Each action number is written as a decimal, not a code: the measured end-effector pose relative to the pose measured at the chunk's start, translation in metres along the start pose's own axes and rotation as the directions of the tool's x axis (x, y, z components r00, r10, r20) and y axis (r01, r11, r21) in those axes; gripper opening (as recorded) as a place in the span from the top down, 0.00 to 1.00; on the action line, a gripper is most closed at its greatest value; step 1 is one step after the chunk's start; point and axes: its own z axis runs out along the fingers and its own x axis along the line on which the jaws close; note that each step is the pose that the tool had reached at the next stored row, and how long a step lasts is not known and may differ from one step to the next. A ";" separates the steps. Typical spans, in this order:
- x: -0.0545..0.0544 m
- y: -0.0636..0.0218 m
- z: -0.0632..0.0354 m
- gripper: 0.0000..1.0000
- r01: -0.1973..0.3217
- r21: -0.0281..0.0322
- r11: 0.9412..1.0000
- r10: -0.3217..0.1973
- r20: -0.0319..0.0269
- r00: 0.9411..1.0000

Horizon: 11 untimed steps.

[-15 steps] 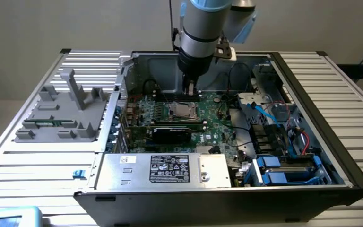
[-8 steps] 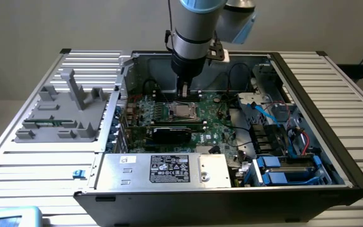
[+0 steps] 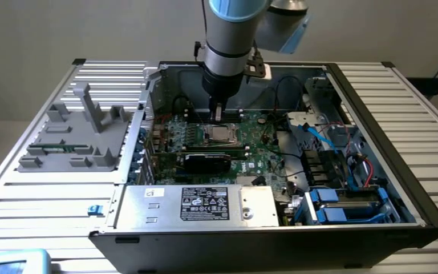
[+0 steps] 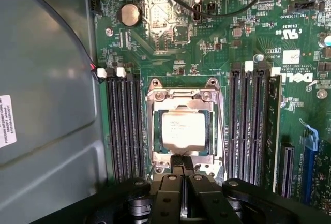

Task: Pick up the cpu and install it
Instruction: 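Close the cpu cover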

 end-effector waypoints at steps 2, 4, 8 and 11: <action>-0.001 -0.0019 0.0019 0.89 0.000 0.000 1.000 0.000 0.001 1.000; -0.001 -0.0038 0.0048 0.89 0.000 0.000 1.000 0.000 0.003 1.000; -0.003 -0.0058 0.0112 0.89 -0.001 0.000 1.000 0.001 0.006 1.000; -0.004 -0.0072 0.0156 0.89 -0.001 0.000 1.000 0.001 0.010 1.000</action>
